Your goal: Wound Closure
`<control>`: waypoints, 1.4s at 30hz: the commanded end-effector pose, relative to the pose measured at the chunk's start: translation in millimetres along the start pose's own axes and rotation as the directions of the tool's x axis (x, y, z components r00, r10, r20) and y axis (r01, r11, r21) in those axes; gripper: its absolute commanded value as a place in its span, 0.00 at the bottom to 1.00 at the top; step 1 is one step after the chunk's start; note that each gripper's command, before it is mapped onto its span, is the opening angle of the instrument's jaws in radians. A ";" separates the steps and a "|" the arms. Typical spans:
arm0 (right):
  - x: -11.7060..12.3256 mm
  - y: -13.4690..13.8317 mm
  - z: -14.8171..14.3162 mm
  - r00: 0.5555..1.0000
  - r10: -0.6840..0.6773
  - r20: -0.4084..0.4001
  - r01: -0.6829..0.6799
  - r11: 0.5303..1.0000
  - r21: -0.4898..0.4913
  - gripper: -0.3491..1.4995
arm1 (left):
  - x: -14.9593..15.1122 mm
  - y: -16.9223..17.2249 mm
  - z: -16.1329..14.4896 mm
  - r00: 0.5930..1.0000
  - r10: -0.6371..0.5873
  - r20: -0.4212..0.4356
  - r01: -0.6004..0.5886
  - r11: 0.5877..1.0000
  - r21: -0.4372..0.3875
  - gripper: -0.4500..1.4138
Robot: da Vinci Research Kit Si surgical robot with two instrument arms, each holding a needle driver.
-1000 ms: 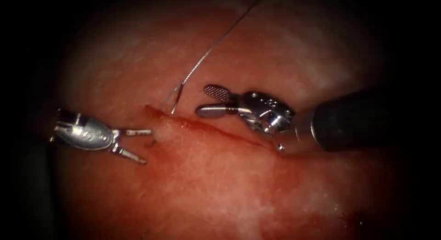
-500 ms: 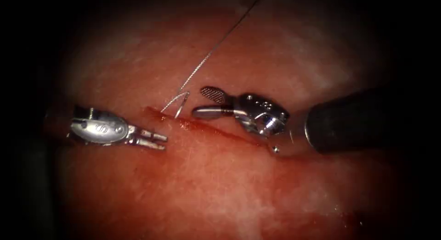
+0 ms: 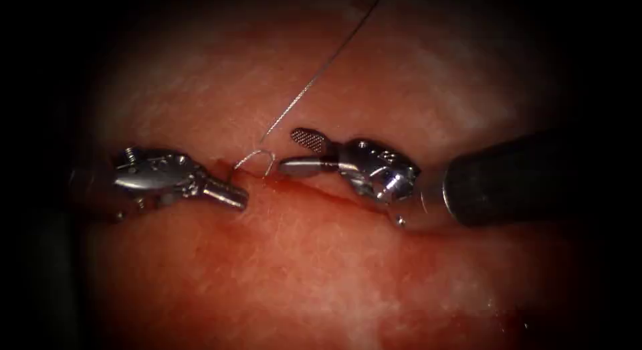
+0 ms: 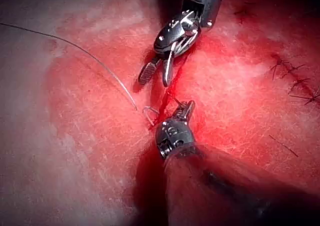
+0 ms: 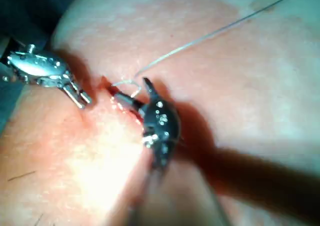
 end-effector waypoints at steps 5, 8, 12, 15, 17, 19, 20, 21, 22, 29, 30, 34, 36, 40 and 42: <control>-1.2 -0.8 0.5 1.000 0.004 0.007 -0.004 1.000 0.013 0.77 | -0.9 1.5 0.5 0.985 -0.167 0.040 0.168 0.985 -0.047 0.00; -1.3 -0.9 0.4 1.000 0.003 0.010 -0.004 1.000 0.016 0.77 | -0.6 1.9 0.3 0.982 -0.180 0.051 0.182 0.983 -0.037 0.00; -1.4 -1.1 0.3 1.000 0.002 0.020 -0.003 1.000 0.020 0.76 | 0.4 2.9 -0.4 0.979 -0.198 0.050 0.199 0.980 -0.024 0.00; -1.4 -1.3 0.3 1.000 0.002 0.024 -0.003 1.000 0.024 0.76 | 1.8 3.7 -1.1 0.976 -0.212 0.042 0.213 0.977 -0.013 0.00; -1.5 -1.4 0.3 1.000 0.001 0.030 -0.002 1.000 0.027 0.76 | 2.9 4.3 -1.7 0.974 -0.225 0.034 0.225 0.974 -0.001 0.00; -1.5 -1.4 0.3 1.000 0.001 0.030 -0.002 1.000 0.027 0.77 | 3.8 4.9 -2.1 0.972 -0.235 0.027 0.235 0.972 0.008 0.00; -1.5 -1.4 0.3 1.000 0.001 0.030 -0.002 1.000 0.027 0.77 | 4.3 5.3 -2.3 0.970 -0.241 0.026 0.241 0.970 0.009 0.00; -1.5 -1.4 0.3 0.999 0.001 0.034 -0.002 1.000 0.030 0.78 | 4.6 5.7 -2.5 0.969 -0.246 0.026 0.246 0.969 0.008 0.00; -1.5 -1.5 0.3 0.999 0.001 0.034 -0.002 0.999 0.033 0.78 | 4.9 6.1 -2.6 0.968 -0.250 0.026 0.250 0.968 0.007 0.00; -1.8 -2.3 0.3 0.999 -0.001 0.051 -0.002 0.998 0.062 0.78 | 7.1 9.3 -3.7 0.967 -0.255 0.023 0.255 0.967 0.007 0.00; -1.8 -2.3 0.3 0.999 -0.001 0.051 -0.002 0.998 0.062 0.78 | 7.1 9.3 -3.7 0.967 -0.255 0.023 0.255 0.967 0.007 0.00; -1.8 -3.7 0.3 0.998 -0.001 0.069 -0.005 0.996 0.093 0.76 | 7.4 11.1 -4.1 0.970 -0.242 0.016 0.242 0.970 0.004 0.00; -1.6 -4.7 0.3 0.997 -0.028 0.077 0.019 0.993 0.113 0.76 | 7.5 11.8 -4.3 0.970 -0.241 0.010 0.241 0.970 0.002 0.00; -0.5 -6.8 0.3 0.992 -0.096 0.081 0.085 0.987 0.135 0.75 | 8.0 13.4 -4.8 0.974 -0.228 -0.001 0.228 0.974 -0.006 0.00; 0.3 -7.8 0.3 0.988 -0.134 0.077 0.122 0.982 0.142 0.75 | 8.3 14.2 -5.1 0.977 -0.211 -0.003 0.211 0.977 -0.008 0.00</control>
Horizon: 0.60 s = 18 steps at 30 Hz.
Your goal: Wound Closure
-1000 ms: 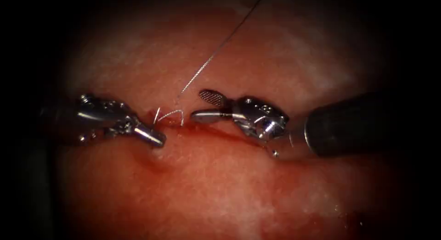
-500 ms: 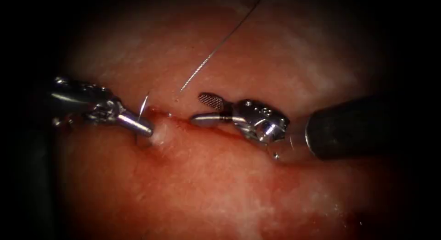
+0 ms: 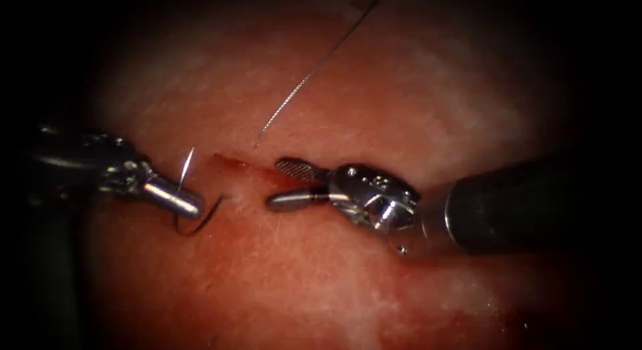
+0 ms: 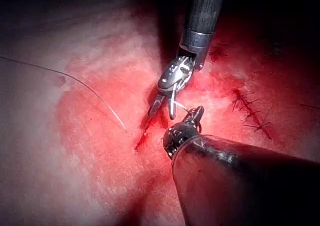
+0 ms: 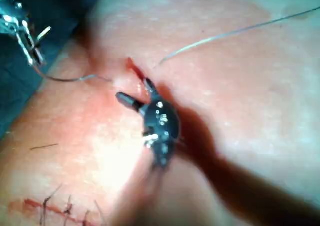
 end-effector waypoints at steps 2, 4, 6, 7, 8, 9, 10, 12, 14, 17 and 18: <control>0.0 -2.0 0.9 1.000 -0.030 -0.004 0.030 1.000 0.007 0.75 | -0.9 0.8 0.5 1.000 0.022 0.002 -0.022 1.000 -0.004 0.00; 0.3 -3.1 1.9 0.998 -0.065 0.004 0.065 0.997 0.031 0.73 | -0.7 1.8 0.3 0.998 0.067 -0.018 -0.067 0.998 -0.009 0.00; -0.2 -3.5 3.1 0.997 -0.079 0.023 0.077 0.996 0.047 0.73 | -0.6 2.4 0.3 0.995 0.099 -0.027 -0.099 0.995 -0.009 0.00; -0.9 -3.7 4.6 0.995 -0.091 0.042 0.089 0.994 0.058 0.73 | -0.7 3.0 0.3 0.991 0.131 -0.030 -0.131 0.991 -0.006 0.00; -1.2 -3.7 5.0 0.994 -0.095 0.048 0.092 0.994 0.059 0.73 | -0.7 3.2 0.2 0.989 0.142 -0.030 -0.142 0.990 -0.005 0.00; -2.0 -3.6 5.9 0.993 -0.105 0.057 0.102 0.993 0.061 0.73 | -0.8 3.6 0.2 0.988 0.151 -0.031 -0.151 0.988 0.000 0.00; -2.7 -3.2 6.5 0.992 -0.112 0.063 0.108 0.993 0.056 0.72 | -0.8 4.0 0.2 0.986 0.161 -0.030 -0.161 0.987 0.001 0.00; -4.2 -2.2 7.4 0.988 -0.125 0.090 0.121 0.992 0.043 0.72 | -0.7 4.5 0.1 0.985 0.169 -0.034 -0.169 0.986 0.003 0.00; -5.6 -1.1 7.8 0.984 -0.138 0.111 0.136 0.990 0.025 0.71 | -0.7 5.2 0.1 0.984 0.177 -0.034 -0.177 0.984 0.005 0.00; -7.0 0.0 7.7 0.977 -0.150 0.150 0.151 0.989 0.005 0.69 | -0.9 6.4 0.0 0.977 0.208 -0.036 -0.207 0.978 0.012 0.00; -7.5 0.3 7.5 0.974 -0.153 0.169 0.156 0.988 -0.004 0.68 | -0.8 7.1 -0.1 0.966 0.256 -0.041 -0.255 0.967 0.027 0.00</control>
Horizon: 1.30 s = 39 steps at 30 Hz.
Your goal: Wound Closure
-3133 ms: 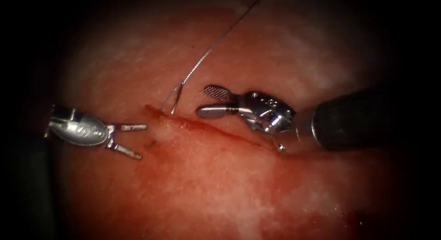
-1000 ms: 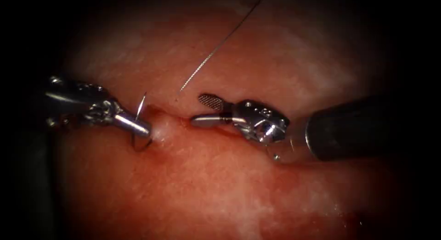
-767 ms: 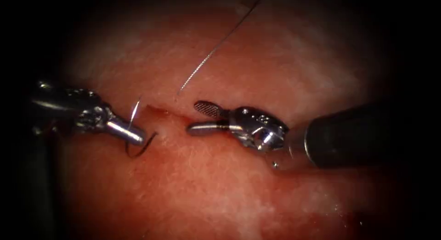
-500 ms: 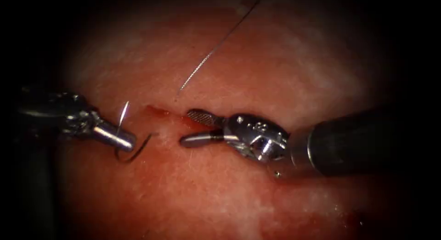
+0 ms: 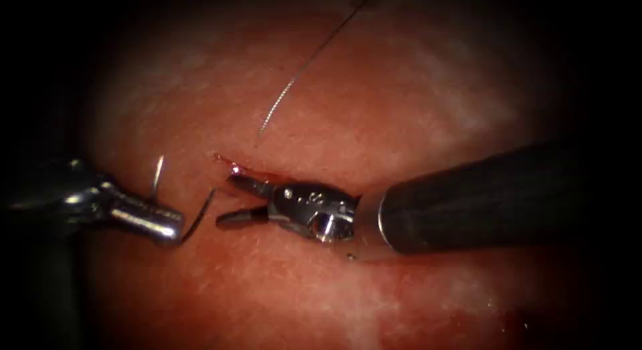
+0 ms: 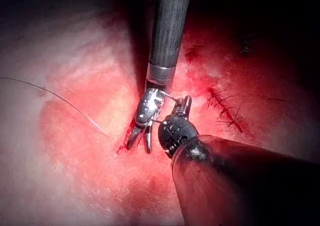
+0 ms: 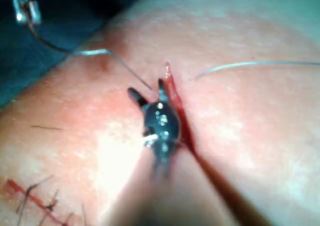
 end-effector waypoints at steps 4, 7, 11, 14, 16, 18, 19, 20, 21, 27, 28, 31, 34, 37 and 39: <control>-1.4 -0.7 0.9 1.000 0.000 0.018 0.000 1.000 0.000 0.67 | -0.3 1.1 0.3 0.992 0.123 -0.022 -0.122 0.992 0.027 0.00; -1.4 -0.9 1.0 1.000 -0.001 0.022 0.001 1.000 -0.003 0.61 | 0.8 2.1 -0.3 0.968 0.245 -0.048 -0.242 0.968 0.071 0.00; -0.9 -1.3 1.0 1.000 0.003 0.021 -0.003 1.000 0.002 0.31 | 1.1 2.7 -0.2 0.962 0.269 -0.049 -0.265 0.961 0.082 0.00; -0.5 -1.5 1.0 1.000 0.006 0.020 -0.006 1.000 0.003 0.00 | 1.1 3.0 -0.1 0.959 0.280 -0.048 -0.275 0.958 0.087 0.00; 0.0 -1.8 0.9 1.000 0.011 0.025 -0.011 1.000 0.005 0.00 | 1.1 3.2 -0.1 0.956 0.290 -0.046 -0.285 0.954 0.089 0.00; 1.1 -2.2 0.3 1.000 0.015 0.023 -0.016 1.000 0.014 0.00 | 1.1 3.7 -0.2 0.950 0.306 -0.057 -0.300 0.949 0.097 0.00; 1.3 -2.4 0.2 1.000 0.018 0.022 -0.018 1.000 0.013 0.00 | 1.0 3.9 -0.2 0.948 0.312 -0.059 -0.305 0.947 0.099 0.00; 1.6 -2.5 0.1 1.000 0.020 0.022 -0.020 1.000 0.015 0.00 | 1.0 4.0 -0.3 0.946 0.317 -0.060 -0.311 0.945 0.100 0.00; 1.6 -2.5 0.1 1.000 0.020 0.022 -0.020 1.000 0.015 0.00 | 1.0 4.0 -0.3 0.946 0.317 -0.060 -0.311 0.945 0.100 0.00; 2.7 -6.7 -1.5 0.999 0.019 0.029 -0.020 0.999 0.045 0.00 | 0.5 3.3 -1.5 0.930 0.356 -0.091 -0.339 0.926 0.165 0.00; 3.1 -8.1 -2.1 0.999 0.021 0.031 -0.022 0.998 0.054 0.00 | 0.2 2.5 -1.7 0.929 0.361 -0.084 -0.340 0.920 0.195 0.00; 5.2 -10.9 -3.2 1.000 0.014 0.026 -0.016 0.997 0.080 0.00 | -0.6 0.9 -1.9 0.928 0.366 -0.065 -0.341 0.908 0.242 0.00; 7.5 -13.3 -3.9 1.000 0.001 0.019 -0.003 0.995 0.103 0.00 | -1.4 -0.2 -2.2 0.929 0.367 -0.054 -0.340 0.901 0.270 0.00; 9.9 -14.3 -4.3 0.998 -0.064 0.011 0.063 0.994 0.088 0.07 | -1.4 -0.7 -2.7 0.926 0.374 -0.051 -0.343 0.891 0.296 0.00; 10.2 -14.1 -4.3 0.996 -0.090 0.010 0.089 0.994 0.065 0.29 | -1.3 -0.8 -2.9 0.924 0.378 -0.053 -0.346 0.888 0.303 0.00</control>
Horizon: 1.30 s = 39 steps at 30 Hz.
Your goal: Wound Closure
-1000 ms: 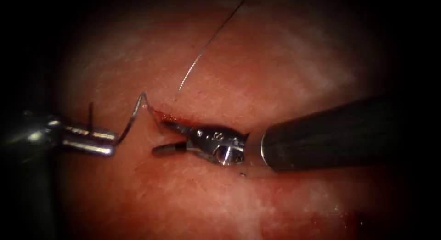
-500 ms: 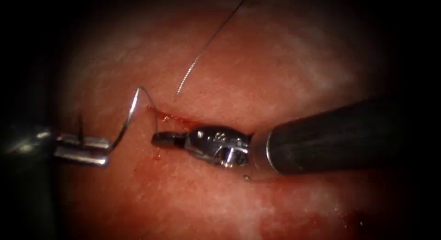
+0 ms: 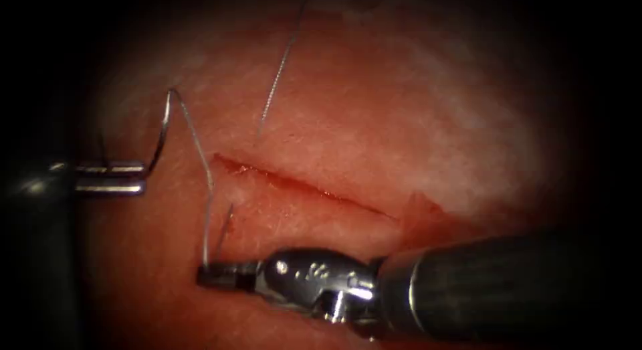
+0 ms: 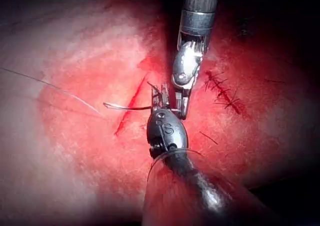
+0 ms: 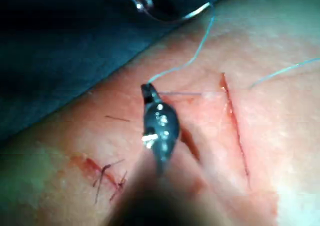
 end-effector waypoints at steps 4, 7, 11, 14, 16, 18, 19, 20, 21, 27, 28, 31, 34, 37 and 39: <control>-1.1 2.1 0.0 0.999 -0.049 -0.021 0.047 0.994 -0.098 0.83 | -0.7 -1.0 -1.2 0.999 0.033 -0.025 -0.031 0.998 0.050 0.00; -2.3 3.3 -0.5 0.999 -0.053 -0.013 0.051 0.992 -0.117 0.83 | -1.0 -2.9 -2.4 0.999 0.034 -0.034 -0.030 0.995 0.091 0.00; -3.9 4.5 -0.8 0.998 -0.064 -0.004 0.063 0.987 -0.145 0.81 | -2.0 -5.5 -3.8 0.999 0.033 -0.032 -0.029 0.990 0.141 0.00; -5.0 5.4 -0.3 0.998 -0.065 0.012 0.066 0.984 -0.164 0.78 | -2.8 -6.7 -4.2 0.999 0.037 -0.029 -0.032 0.986 0.166 0.00; -6.1 6.3 0.8 0.997 -0.069 0.034 0.074 0.982 -0.176 0.76 | -3.5 -7.3 -4.0 0.999 0.042 -0.023 -0.037 0.982 0.185 0.00; -7.3 7.7 2.8 0.996 -0.074 0.046 0.082 0.977 -0.198 0.74 | -3.9 -7.2 -3.4 0.998 0.047 -0.030 -0.041 0.983 0.177 0.00; -7.5 8.1 3.3 0.996 -0.075 0.050 0.083 0.976 -0.203 0.74 | -3.9 -7.1 -3.3 0.998 0.047 -0.030 -0.041 0.983 0.177 0.00; -7.7 8.5 3.7 0.996 -0.075 0.054 0.084 0.974 -0.208 0.73 | -3.9 -7.0 -3.2 0.998 0.048 -0.032 -0.042 0.984 0.175 0.00; -7.9 9.5 4.6 0.996 -0.074 0.057 0.084 0.971 -0.222 0.72 | -4.0 -6.9 -3.2 0.998 0.048 -0.033 -0.042 0.984 0.173 0.00; -7.9 11.3 5.8 0.994 0.106 0.025 -0.097 0.967 -0.237 0.00 | -4.1 -6.6 -3.3 0.998 0.056 -0.035 -0.050 0.985 0.168 0.00; -8.0 11.3 5.9 0.993 0.113 0.033 -0.101 0.964 -0.245 0.00 | -4.1 -6.6 -3.3 0.998 0.056 -0.034 -0.050 0.985 0.168 0.00; -8.1 11.1 5.7 0.991 0.122 0.061 -0.104 0.964 -0.243 0.00 | -4.1 -6.6 -3.3 0.998 0.056 -0.036 -0.050 0.985 0.166 0.00; -8.2 10.6 5.0 0.988 0.144 0.062 -0.126 0.964 -0.236 0.00 | -4.2 -6.5 -3.0 0.998 0.052 -0.043 -0.045 0.986 0.162 0.00; -7.7 8.8 3.7 0.984 0.164 0.064 -0.146 0.964 -0.223 0.00 | -4.5 -6.3 -2.4 0.998 0.045 -0.048 -0.037 0.988 0.150 0.00; -6.9 7.3 2.9 0.984 0.167 0.058 -0.151 0.965 -0.213 0.00 | -4.7 -6.2 -1.9 0.998 0.047 -0.048 -0.040 0.988 0.147 0.00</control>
